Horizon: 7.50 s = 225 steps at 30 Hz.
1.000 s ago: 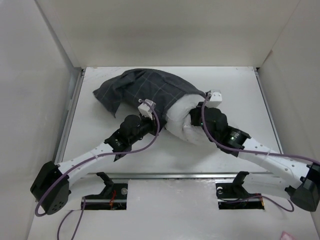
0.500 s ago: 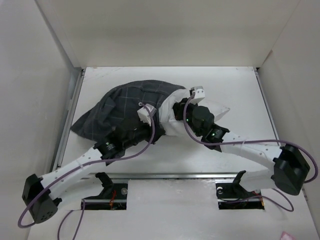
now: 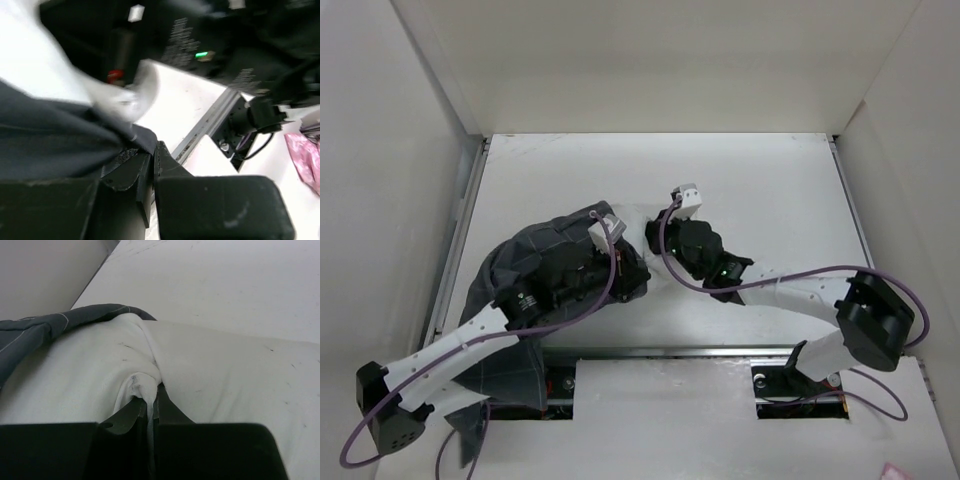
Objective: Put the pillow into the pillowcase
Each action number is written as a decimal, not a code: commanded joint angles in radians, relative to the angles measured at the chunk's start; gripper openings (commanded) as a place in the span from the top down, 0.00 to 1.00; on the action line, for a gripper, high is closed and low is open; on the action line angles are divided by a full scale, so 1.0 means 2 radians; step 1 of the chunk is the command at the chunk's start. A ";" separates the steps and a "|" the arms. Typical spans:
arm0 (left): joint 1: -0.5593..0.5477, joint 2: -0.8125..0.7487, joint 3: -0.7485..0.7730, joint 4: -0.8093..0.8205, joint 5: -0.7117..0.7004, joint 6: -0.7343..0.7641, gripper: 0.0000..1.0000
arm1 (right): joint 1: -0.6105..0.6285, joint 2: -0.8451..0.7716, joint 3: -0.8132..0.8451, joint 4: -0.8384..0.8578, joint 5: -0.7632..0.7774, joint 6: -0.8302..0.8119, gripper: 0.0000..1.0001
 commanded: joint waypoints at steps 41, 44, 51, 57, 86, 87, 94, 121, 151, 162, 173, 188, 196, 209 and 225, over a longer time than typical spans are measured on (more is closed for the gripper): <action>0.190 0.064 -0.049 0.085 0.022 -0.093 1.00 | 0.003 0.151 0.109 -0.128 0.067 0.043 0.94; 0.195 0.064 -0.049 0.061 -0.011 -0.077 1.00 | 0.003 0.106 0.113 -0.133 -0.067 0.005 0.78; 0.234 0.078 -0.044 0.044 -0.044 -0.067 1.00 | 0.003 0.027 0.160 -0.229 -0.152 -0.087 0.44; 0.264 0.078 -0.058 0.015 -0.077 -0.073 0.93 | 0.003 -0.057 0.168 -0.266 -0.072 -0.203 0.00; 0.144 0.106 0.002 0.015 0.057 -0.061 0.03 | -0.068 0.098 0.248 -0.171 0.014 -0.364 0.68; 0.139 0.118 0.007 0.015 0.048 -0.061 0.09 | -0.068 0.102 0.254 -0.171 0.014 -0.364 0.84; 0.135 0.200 0.068 0.032 -0.110 -0.132 1.00 | -0.068 0.038 0.228 -0.282 -0.070 -0.304 1.00; 0.146 0.196 0.132 -0.013 -0.278 -0.149 0.00 | -0.058 -0.072 0.178 -0.472 -0.110 -0.166 0.62; 0.096 0.149 -0.096 0.117 -0.093 -0.223 0.11 | 0.020 0.103 0.274 -0.479 0.439 -0.138 0.00; 0.096 0.143 -0.092 0.098 -0.118 -0.209 0.14 | 0.015 0.168 0.314 -0.473 0.554 -0.115 0.31; 0.096 0.190 0.008 0.163 -0.101 -0.145 0.18 | 0.005 0.067 0.357 -0.470 0.243 -0.116 1.00; 0.096 0.145 0.273 0.066 -0.239 -0.001 0.00 | -0.117 0.047 0.691 -0.468 0.053 -0.141 1.00; 0.100 -0.026 0.197 0.010 -0.419 -0.061 0.00 | -0.165 0.056 0.742 -0.468 -0.005 -0.136 1.00; 0.327 0.111 0.068 0.030 -0.112 -0.157 0.00 | -0.170 0.066 0.746 -0.459 -0.054 -0.122 1.00; 0.381 0.366 0.076 0.497 0.306 -0.198 0.00 | -0.170 0.044 0.722 -0.469 -0.113 -0.112 1.00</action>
